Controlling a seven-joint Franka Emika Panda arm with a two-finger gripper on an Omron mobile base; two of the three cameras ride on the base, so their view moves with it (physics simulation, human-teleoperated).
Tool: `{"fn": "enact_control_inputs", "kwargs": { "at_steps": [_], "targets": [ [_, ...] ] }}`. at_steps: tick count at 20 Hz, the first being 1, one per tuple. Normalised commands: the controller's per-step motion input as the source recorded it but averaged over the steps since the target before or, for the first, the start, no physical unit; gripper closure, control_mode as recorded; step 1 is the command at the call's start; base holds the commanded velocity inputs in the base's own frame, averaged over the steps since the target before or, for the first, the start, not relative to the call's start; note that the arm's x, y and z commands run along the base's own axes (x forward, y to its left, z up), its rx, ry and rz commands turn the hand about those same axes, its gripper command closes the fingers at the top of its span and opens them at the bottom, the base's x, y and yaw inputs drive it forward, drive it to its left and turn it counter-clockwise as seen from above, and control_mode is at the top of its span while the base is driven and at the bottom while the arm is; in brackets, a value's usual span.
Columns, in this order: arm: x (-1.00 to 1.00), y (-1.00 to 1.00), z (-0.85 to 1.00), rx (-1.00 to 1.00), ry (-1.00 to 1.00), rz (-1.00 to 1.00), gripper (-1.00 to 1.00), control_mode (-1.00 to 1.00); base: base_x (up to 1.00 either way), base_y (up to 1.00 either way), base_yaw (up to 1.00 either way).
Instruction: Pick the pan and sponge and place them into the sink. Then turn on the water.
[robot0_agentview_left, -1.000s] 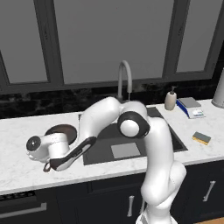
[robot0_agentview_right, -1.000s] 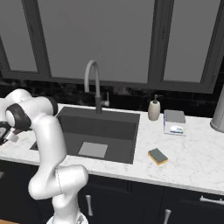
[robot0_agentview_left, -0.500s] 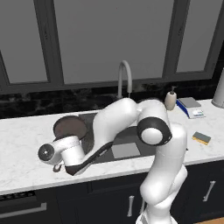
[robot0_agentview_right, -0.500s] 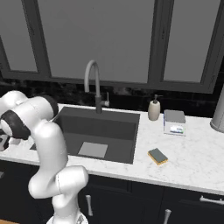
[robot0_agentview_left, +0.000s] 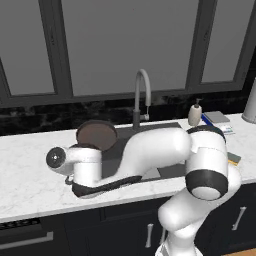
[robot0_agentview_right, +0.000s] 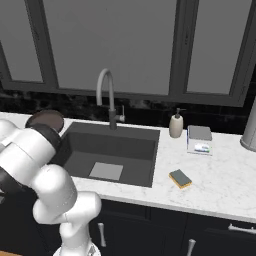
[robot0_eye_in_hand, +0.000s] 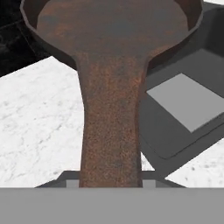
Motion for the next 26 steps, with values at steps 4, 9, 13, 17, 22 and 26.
{"fn": "enact_control_inputs", "kwargs": {
  "at_steps": [4,9,13,17,22,26],
  "targets": [
    [-0.30,-0.36,0.43,0.12,0.30,-0.44,1.00,-1.00,0.00,0.00,0.00],
    [-0.26,-0.41,0.14,0.10,0.26,-0.54,1.00,-1.00,0.00,0.00,0.00],
    [-0.15,-0.57,0.00,0.05,0.25,-0.60,1.00,-1.00,0.00,0.00,0.00],
    [-0.02,-0.86,-0.02,-0.01,0.14,-0.47,1.00,-1.00,0.00,0.00,0.00],
    [0.00,-0.87,-0.07,-0.06,0.06,-0.39,1.00,-1.00,0.00,0.00,0.00],
    [0.00,-0.86,-0.13,-0.14,0.00,-0.35,1.00,-1.00,0.00,0.00,0.00]
  ]
}}
